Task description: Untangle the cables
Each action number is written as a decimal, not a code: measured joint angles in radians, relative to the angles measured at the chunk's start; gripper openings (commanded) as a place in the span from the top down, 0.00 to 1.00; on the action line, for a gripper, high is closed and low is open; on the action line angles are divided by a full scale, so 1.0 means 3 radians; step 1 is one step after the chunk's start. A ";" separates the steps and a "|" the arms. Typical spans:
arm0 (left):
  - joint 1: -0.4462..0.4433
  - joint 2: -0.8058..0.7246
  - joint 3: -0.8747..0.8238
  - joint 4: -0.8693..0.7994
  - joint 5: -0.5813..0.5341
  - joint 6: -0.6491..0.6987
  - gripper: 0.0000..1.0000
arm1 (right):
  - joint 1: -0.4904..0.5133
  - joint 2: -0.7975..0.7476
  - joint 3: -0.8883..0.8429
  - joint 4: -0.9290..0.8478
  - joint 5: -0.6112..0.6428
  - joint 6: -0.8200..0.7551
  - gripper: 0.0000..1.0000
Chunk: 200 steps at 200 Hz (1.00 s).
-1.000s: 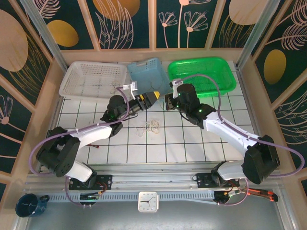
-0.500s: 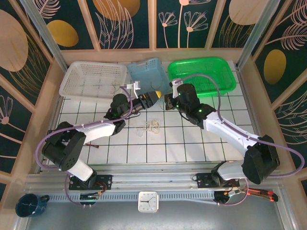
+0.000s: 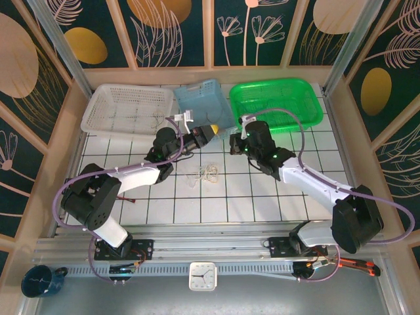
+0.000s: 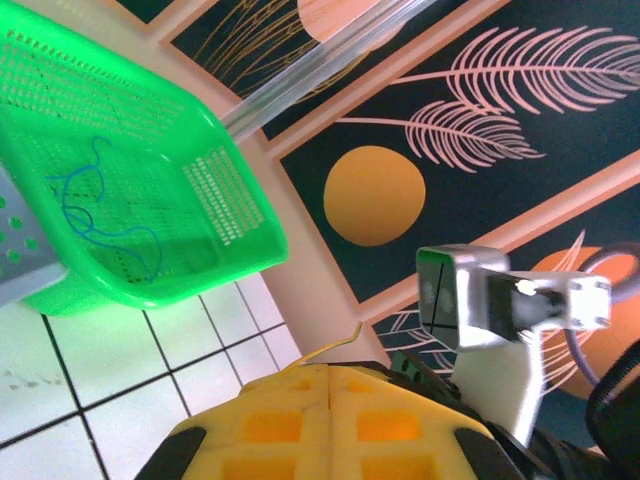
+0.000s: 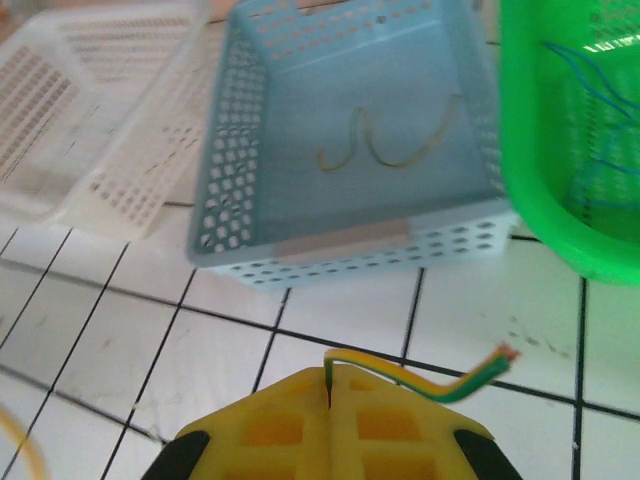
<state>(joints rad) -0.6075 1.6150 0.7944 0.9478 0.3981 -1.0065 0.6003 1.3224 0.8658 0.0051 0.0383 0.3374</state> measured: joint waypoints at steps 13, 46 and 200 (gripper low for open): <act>0.0000 -0.0011 0.0062 -0.0076 -0.0057 0.0053 1.00 | -0.0108 -0.0053 -0.0139 0.0058 0.0023 0.0161 1.00; 0.0014 -0.0036 0.0313 -0.0216 -0.0134 0.0200 1.00 | -0.0163 -0.0183 -0.0411 0.0211 -0.0001 0.0500 1.00; 0.0437 0.0635 0.1737 -0.1180 -0.0282 0.1074 1.00 | -0.0163 -0.0819 -0.0758 0.0482 -0.0235 0.0912 0.37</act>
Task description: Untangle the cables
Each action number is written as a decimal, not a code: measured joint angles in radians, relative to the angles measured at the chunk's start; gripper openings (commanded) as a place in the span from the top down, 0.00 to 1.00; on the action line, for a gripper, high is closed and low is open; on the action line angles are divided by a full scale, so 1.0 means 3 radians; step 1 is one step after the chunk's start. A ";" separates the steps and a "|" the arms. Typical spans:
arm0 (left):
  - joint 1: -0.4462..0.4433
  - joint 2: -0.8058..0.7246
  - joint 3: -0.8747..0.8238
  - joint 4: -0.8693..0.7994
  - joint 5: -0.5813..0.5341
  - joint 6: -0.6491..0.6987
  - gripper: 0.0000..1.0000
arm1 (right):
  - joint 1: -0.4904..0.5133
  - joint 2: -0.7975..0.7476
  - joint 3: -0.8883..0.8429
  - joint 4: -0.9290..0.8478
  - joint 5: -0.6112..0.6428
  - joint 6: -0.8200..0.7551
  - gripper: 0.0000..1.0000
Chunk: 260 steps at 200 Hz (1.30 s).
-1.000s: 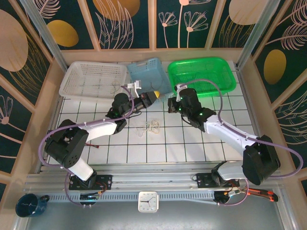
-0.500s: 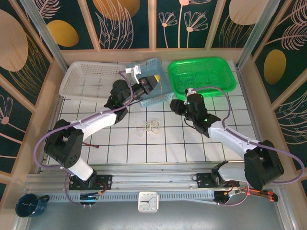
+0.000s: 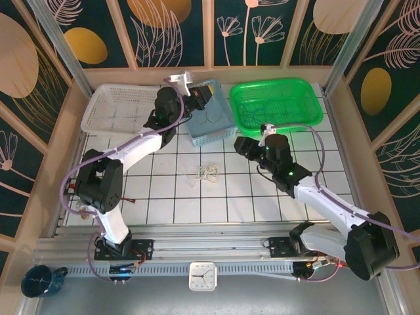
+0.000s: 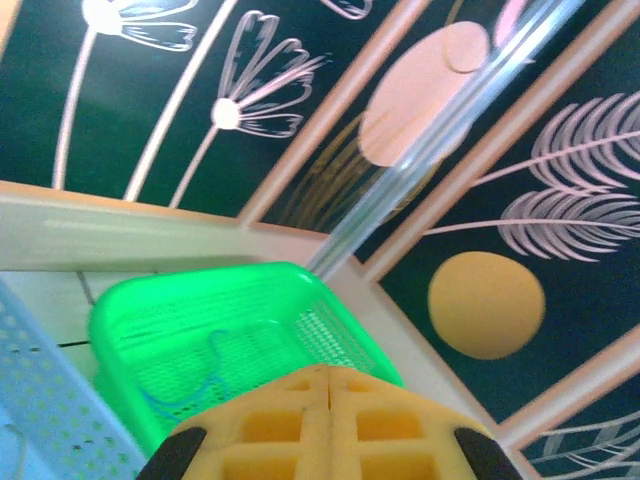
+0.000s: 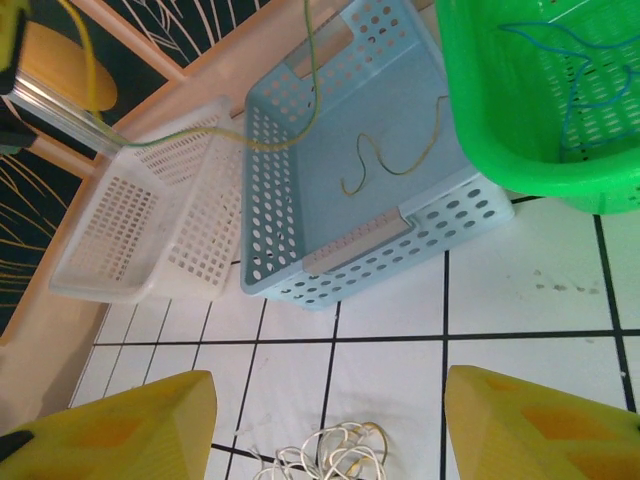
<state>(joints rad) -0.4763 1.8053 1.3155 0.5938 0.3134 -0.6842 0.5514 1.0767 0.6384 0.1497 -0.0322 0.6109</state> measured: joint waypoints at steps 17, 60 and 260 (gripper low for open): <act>0.0053 0.0116 0.0114 -0.0107 -0.0033 0.0092 1.00 | 0.0000 -0.0109 -0.0076 -0.0033 0.0017 0.0025 0.37; 0.0148 0.0403 0.0450 -0.0387 -0.0160 0.0362 1.00 | 0.0000 -0.0320 -0.0248 -0.0088 0.0019 0.0094 0.38; 0.0289 0.0739 0.1236 -0.1537 -0.0197 0.0930 0.01 | 0.0259 -0.0088 -0.0421 -0.0163 0.0079 0.0100 0.38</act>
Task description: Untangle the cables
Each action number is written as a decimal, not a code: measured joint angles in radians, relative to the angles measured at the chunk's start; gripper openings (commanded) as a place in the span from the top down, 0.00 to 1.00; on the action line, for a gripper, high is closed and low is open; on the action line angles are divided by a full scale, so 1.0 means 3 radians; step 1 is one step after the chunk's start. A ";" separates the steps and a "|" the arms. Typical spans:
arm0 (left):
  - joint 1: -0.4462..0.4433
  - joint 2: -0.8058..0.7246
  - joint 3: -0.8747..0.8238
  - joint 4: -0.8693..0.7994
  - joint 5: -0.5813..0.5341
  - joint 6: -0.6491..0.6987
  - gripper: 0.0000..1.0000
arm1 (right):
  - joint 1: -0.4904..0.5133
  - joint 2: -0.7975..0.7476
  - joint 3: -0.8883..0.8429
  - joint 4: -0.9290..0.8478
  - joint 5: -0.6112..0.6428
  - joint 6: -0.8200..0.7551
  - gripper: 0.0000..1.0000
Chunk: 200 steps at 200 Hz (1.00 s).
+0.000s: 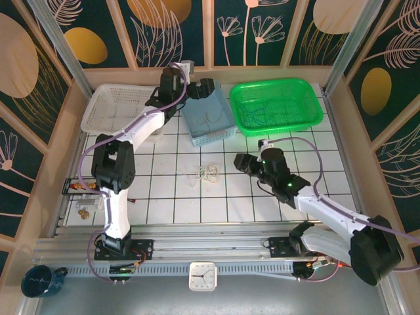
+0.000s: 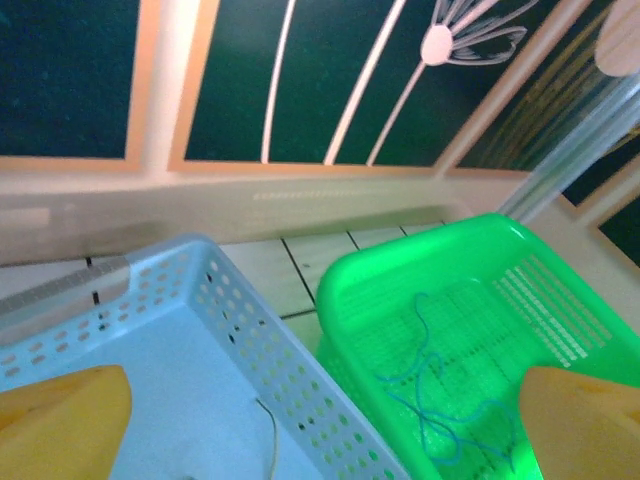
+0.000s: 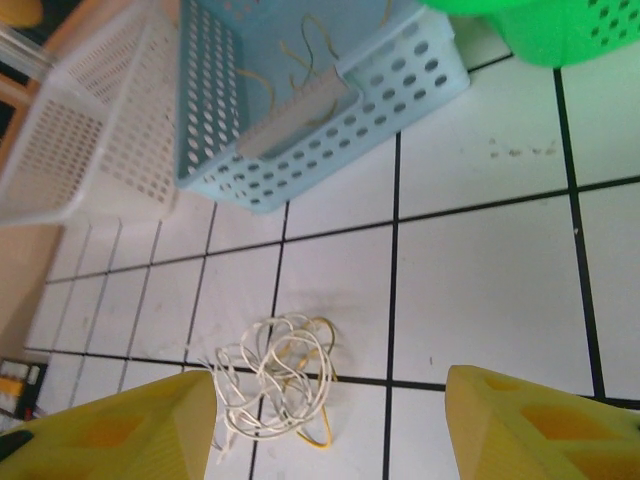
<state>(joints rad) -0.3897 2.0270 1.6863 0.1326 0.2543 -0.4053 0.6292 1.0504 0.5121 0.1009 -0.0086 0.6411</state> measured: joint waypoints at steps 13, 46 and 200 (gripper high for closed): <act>0.0000 -0.0192 -0.0267 0.0033 0.0094 -0.0071 0.01 | 0.0071 0.0127 0.0032 -0.0001 0.0029 -0.0036 0.38; -0.0018 -0.0851 -0.1354 0.0369 0.0298 -0.0366 0.01 | 0.0282 0.0460 0.0158 0.0003 0.0085 -0.0116 0.38; -0.0036 -0.2174 -0.3435 0.1280 0.0422 -0.1263 0.01 | 0.0779 0.1522 0.0459 0.0320 0.0178 -0.0169 0.43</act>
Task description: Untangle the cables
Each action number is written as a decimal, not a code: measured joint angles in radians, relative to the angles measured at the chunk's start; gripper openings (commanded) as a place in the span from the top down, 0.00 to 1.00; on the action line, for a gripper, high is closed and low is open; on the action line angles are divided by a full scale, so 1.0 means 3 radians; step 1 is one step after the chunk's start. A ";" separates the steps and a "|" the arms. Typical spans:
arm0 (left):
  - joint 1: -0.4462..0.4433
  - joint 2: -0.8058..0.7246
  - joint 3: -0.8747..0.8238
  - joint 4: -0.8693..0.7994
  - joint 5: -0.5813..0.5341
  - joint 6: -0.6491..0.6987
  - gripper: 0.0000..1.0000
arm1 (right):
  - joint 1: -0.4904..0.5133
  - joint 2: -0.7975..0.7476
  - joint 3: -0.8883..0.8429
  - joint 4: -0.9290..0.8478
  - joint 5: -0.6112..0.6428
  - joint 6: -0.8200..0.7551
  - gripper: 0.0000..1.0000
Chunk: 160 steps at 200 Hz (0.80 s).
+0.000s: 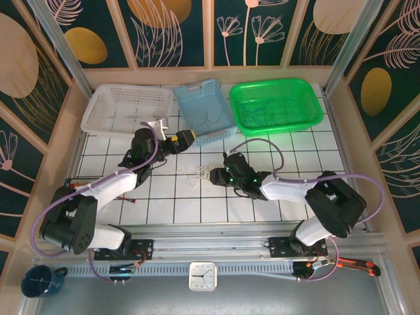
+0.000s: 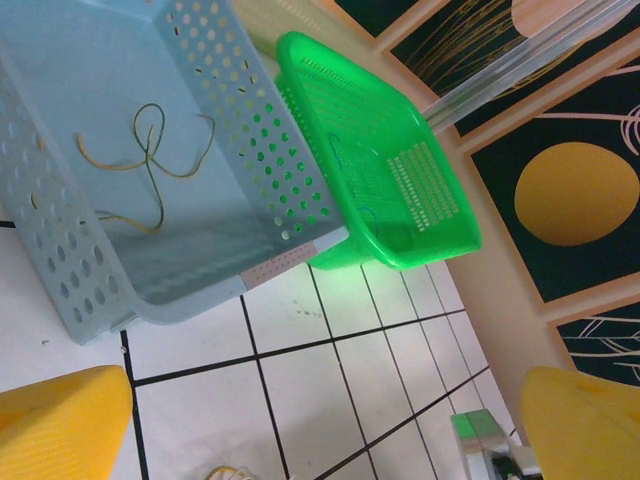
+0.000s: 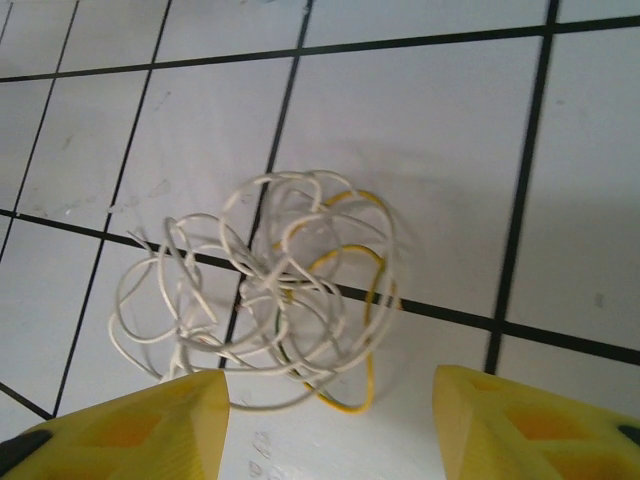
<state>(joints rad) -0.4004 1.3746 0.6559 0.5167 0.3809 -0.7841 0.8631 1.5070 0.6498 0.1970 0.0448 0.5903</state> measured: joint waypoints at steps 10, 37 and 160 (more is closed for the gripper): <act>0.0000 -0.0001 0.0001 0.0010 0.0000 -0.0017 0.01 | 0.0025 0.0056 0.0038 0.0031 -0.0001 0.0000 0.43; 0.0000 -0.0020 0.0001 0.0009 0.0001 -0.0037 0.01 | 0.0055 0.0209 0.0109 0.0098 0.0000 0.0000 0.44; 0.0000 -0.0168 0.0259 -0.0065 0.0029 -0.0078 0.01 | 0.0037 0.0253 0.0136 0.0050 0.0323 -0.0039 1.00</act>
<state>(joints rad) -0.4004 1.3243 0.7338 0.4973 0.3897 -0.8074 0.8742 1.5829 0.6907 0.2119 0.1417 0.5785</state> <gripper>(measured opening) 0.988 0.056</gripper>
